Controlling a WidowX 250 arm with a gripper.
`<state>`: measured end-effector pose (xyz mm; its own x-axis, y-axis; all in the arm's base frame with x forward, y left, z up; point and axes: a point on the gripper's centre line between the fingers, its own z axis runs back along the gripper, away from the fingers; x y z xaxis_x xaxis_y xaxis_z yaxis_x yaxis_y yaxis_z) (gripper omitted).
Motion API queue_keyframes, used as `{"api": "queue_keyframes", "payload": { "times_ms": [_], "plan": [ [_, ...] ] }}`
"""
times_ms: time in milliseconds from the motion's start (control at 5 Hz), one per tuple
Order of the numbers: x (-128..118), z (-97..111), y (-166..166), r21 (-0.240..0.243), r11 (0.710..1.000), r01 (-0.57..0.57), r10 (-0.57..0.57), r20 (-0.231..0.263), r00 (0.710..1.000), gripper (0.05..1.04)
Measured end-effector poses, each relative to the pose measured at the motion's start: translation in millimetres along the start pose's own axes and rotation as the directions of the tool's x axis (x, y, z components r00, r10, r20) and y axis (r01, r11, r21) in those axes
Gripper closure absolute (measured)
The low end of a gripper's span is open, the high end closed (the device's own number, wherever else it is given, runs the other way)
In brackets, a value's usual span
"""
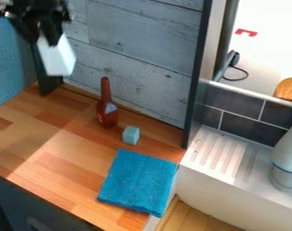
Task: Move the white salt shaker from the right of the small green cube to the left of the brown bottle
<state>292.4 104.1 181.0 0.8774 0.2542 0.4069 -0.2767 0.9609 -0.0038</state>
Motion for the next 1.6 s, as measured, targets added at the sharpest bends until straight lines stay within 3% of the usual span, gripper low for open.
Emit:
{"api": "queue_keyframes", "payload": {
  "times_ms": [400,600,800,1000,1200,1400,1600],
  "plan": [
    [-4.2,-81.8,37.6,0.072,0.997,0.016,-0.007,-0.119,0.993,0.586],
    [-15.3,-123.1,43.8,0.084,0.995,0.050,-0.032,-0.204,0.978,0.586],
    [-21.1,-145.2,43.2,0.077,0.996,0.054,-0.034,-0.244,0.969,0.586],
    [-21.0,-154.0,32.7,0.066,0.995,0.075,-0.056,-0.250,0.966,0.586],
    [-18.1,-154.6,32.0,0.077,0.994,0.080,-0.060,-0.235,0.970,0.515],
    [-18.5,-154.4,32.8,0.094,0.994,0.059,-0.035,-0.236,0.971,0.237],
    [-17.9,-150.4,28.4,0.092,0.994,0.055,-0.031,-0.239,0.970,0.072]
  ]
}}
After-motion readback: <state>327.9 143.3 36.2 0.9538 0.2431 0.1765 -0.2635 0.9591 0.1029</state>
